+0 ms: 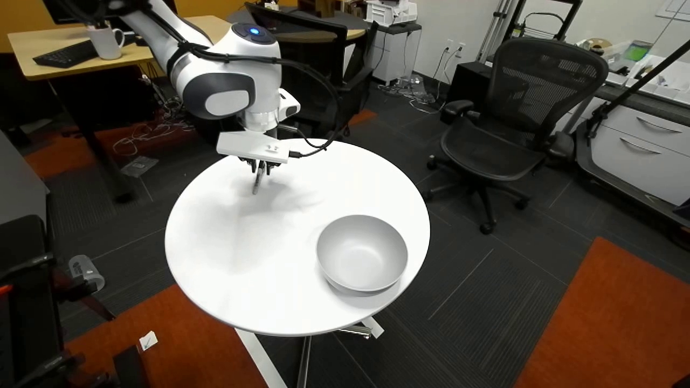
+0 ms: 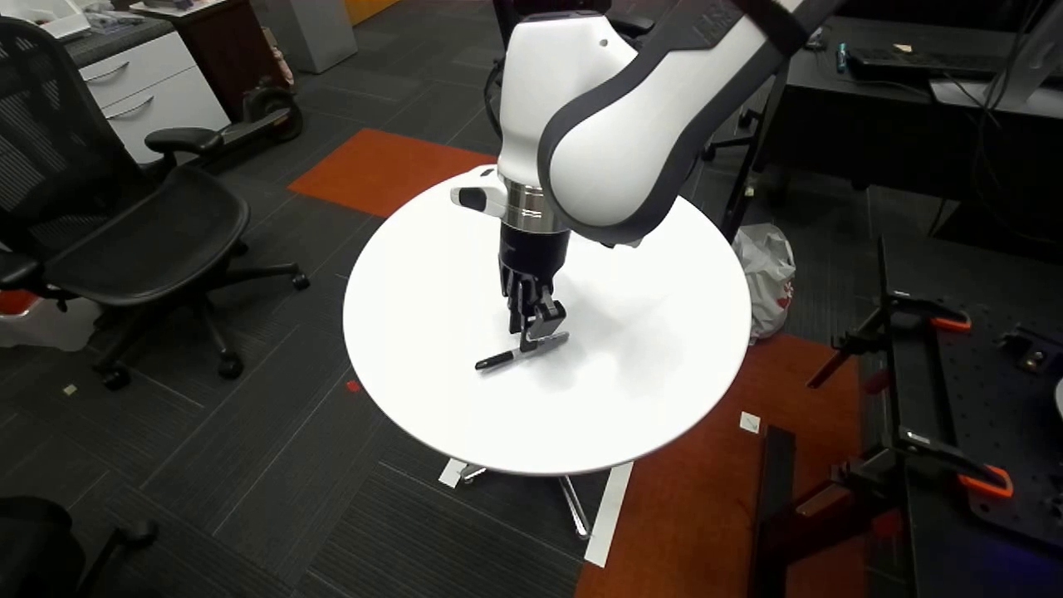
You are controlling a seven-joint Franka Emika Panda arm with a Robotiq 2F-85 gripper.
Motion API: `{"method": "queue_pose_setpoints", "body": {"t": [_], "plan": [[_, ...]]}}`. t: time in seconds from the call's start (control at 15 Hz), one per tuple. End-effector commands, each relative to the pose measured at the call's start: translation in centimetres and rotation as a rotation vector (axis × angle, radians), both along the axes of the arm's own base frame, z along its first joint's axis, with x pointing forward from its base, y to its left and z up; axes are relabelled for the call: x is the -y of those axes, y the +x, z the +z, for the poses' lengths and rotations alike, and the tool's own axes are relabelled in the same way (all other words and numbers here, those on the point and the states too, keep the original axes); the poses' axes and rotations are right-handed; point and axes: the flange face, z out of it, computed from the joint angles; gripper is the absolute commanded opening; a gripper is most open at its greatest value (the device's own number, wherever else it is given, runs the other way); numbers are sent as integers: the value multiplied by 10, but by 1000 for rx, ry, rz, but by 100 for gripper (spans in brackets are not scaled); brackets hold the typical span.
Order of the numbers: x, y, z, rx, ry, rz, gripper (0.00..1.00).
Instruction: Put the marker in the bowl and then remove it from the bowl and put it back on the table
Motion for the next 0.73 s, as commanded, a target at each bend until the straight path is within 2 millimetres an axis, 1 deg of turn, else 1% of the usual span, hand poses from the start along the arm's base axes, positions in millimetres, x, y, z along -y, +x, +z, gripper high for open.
{"method": "queue_pose_setpoints", "body": {"t": [0.0, 0.27, 0.33, 0.67], "plan": [[-5, 5, 2, 7, 2, -4, 69], [-4, 5, 3, 10, 2, -4, 98], [-4, 5, 3, 14, 2, -9, 100], [-1, 2, -1, 0, 1, 0, 100]]}}
